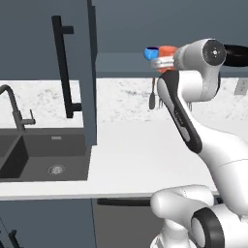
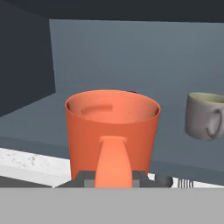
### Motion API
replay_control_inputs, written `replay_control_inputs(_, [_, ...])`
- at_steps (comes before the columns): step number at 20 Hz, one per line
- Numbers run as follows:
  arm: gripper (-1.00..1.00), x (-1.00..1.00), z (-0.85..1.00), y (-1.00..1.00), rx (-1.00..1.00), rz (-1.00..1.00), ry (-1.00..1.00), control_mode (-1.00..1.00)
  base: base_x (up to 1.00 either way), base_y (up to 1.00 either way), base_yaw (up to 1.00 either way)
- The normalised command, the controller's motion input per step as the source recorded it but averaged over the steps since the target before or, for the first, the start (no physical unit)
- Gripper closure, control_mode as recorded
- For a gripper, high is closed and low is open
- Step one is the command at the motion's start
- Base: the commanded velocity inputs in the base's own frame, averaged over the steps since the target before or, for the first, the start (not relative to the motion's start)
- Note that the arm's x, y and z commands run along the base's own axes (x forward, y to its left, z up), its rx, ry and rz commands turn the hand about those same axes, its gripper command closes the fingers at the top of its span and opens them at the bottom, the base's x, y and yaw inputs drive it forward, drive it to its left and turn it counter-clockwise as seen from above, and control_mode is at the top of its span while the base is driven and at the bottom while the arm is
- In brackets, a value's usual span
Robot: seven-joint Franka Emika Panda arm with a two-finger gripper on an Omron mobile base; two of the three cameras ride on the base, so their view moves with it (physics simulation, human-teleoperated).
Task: Gather all objects into one cabinet and sort the glasses and bowls to opposite sides.
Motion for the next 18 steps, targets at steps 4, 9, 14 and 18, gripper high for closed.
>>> replay_control_inputs(4, [1.0,0.0,-0.07,0.01,0.0,0.01,0.01,-1.0,0.0,0.0,0.0])
replay_control_inputs(9, [1.0,0.0,-0.26,0.1,-0.02,0.02,0.02,-1.0,0.0,0.0,0.0])
replay_control_inputs(14, [1.0,0.05,-0.16,0.09,0.0,0.02,0.0,-1.0,0.0,0.0,0.0])
replay_control_inputs(18, [1.0,0.24,-0.01,0.01,0.0,0.0,0.0,-1.0,0.0,0.0,0.0])
